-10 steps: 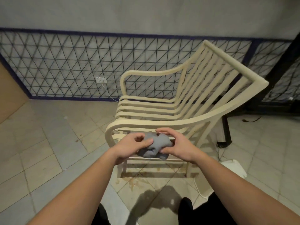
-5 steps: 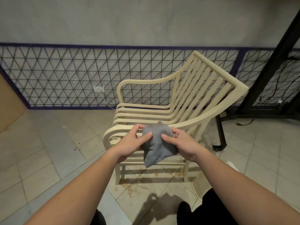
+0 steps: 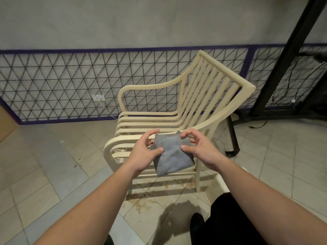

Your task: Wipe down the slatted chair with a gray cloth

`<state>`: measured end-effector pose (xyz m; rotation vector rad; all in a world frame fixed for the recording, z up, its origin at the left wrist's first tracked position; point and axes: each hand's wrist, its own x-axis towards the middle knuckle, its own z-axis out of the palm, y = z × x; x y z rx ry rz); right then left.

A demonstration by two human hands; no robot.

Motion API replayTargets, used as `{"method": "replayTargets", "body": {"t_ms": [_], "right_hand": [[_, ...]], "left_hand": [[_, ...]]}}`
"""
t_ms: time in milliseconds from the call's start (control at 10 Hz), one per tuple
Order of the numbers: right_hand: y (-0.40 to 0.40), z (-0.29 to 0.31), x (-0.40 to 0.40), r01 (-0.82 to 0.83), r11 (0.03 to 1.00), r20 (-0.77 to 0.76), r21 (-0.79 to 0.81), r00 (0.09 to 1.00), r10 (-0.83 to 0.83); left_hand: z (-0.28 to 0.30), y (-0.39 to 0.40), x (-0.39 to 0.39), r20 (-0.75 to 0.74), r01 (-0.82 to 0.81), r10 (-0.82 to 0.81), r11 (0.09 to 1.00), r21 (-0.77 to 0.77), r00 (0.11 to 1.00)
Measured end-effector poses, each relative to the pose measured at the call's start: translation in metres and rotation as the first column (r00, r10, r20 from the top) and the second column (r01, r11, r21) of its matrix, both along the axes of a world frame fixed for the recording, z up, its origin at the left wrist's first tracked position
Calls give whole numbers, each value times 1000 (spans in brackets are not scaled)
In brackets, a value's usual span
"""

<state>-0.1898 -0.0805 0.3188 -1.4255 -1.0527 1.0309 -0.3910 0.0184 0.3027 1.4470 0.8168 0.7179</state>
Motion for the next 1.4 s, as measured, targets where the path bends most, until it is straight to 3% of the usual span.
{"method": "replayTargets", "body": {"t_ms": [100,200,300,500,600,900,1100,1200,1300,1400], "right_hand": [[-18,-2,26,38,999,132,-34,991,-33],[-40,-8,59,138,988,210,-73,970,-120],[-64,-17,99,229,968,273,-108,943,-193],[-105,-46,181,422,878,281,-227,891,-355],[-118,-77,216,510,815,372,-273,838,-400],[-105,-178,275,500,769,481,-399,828,-289],[-78,-203,304,459,771,492,-441,842,-221],[-77,-221,317,473,694,562,-543,819,-119],[-81,-238,312,454,633,586,-627,810,-1],[-81,-243,303,437,674,588,-595,808,-5]], "left_hand": [[-14,-7,29,-98,13,-6,997,71,995],[-31,-19,70,-125,109,-113,993,-39,986],[-50,-35,123,-170,219,-225,974,-57,959],[-93,-62,227,-266,307,-305,951,-36,914],[-122,-63,269,-327,358,-362,931,-75,873],[-191,-43,335,-462,393,-383,916,-81,800],[-225,-23,358,-537,365,-373,922,-127,756],[-235,-20,358,-638,409,-426,893,-186,641],[-235,-27,354,-737,492,-406,863,-114,540],[-219,-34,351,-748,525,-368,851,-31,553]]}}
